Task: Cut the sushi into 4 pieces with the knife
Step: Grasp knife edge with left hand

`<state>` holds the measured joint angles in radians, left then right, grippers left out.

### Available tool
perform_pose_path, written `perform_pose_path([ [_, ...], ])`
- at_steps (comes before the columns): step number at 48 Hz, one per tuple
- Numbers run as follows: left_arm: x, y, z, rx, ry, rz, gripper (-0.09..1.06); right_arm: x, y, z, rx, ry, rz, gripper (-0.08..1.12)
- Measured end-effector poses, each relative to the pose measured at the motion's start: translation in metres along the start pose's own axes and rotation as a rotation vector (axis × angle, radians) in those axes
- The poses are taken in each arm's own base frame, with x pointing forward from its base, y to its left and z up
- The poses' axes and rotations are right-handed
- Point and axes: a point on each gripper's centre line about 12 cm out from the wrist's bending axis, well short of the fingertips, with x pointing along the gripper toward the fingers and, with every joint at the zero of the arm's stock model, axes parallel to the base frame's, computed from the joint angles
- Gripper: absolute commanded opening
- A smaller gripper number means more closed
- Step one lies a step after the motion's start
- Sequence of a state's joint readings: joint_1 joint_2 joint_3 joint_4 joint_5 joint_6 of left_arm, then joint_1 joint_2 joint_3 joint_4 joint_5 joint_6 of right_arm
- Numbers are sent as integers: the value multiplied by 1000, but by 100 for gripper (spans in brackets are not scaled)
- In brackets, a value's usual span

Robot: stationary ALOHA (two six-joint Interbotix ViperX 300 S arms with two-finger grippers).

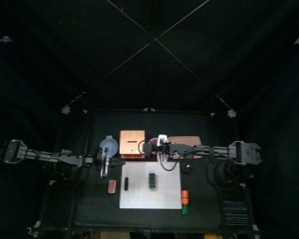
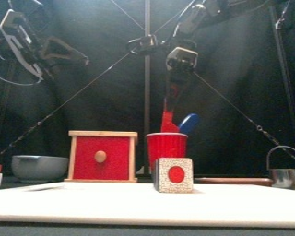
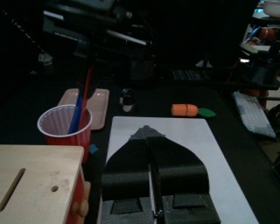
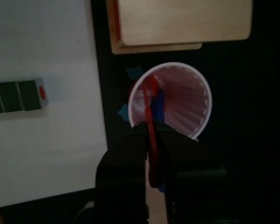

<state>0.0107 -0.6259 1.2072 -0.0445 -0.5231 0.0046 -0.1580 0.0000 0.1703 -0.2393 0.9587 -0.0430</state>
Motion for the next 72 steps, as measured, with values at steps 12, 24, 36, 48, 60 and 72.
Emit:
perform_pose_path([
  [12,-4,0,7,-1,-29,1,24,-83,-15,3,89,-218,-13,12],
  [24,-6,2,13,-10,-59,11,45,-144,-13,-28,220,-540,27,12],
  [36,-8,3,26,-19,-174,16,66,-148,9,-83,342,-843,138,12],
  [48,-4,6,24,-61,-188,39,93,-122,26,-116,371,-945,180,12],
  [60,22,8,16,-91,-122,64,100,-88,44,-112,333,-948,209,12],
  [72,65,8,-8,-76,-7,71,100,-64,60,-100,273,-964,228,12],
])
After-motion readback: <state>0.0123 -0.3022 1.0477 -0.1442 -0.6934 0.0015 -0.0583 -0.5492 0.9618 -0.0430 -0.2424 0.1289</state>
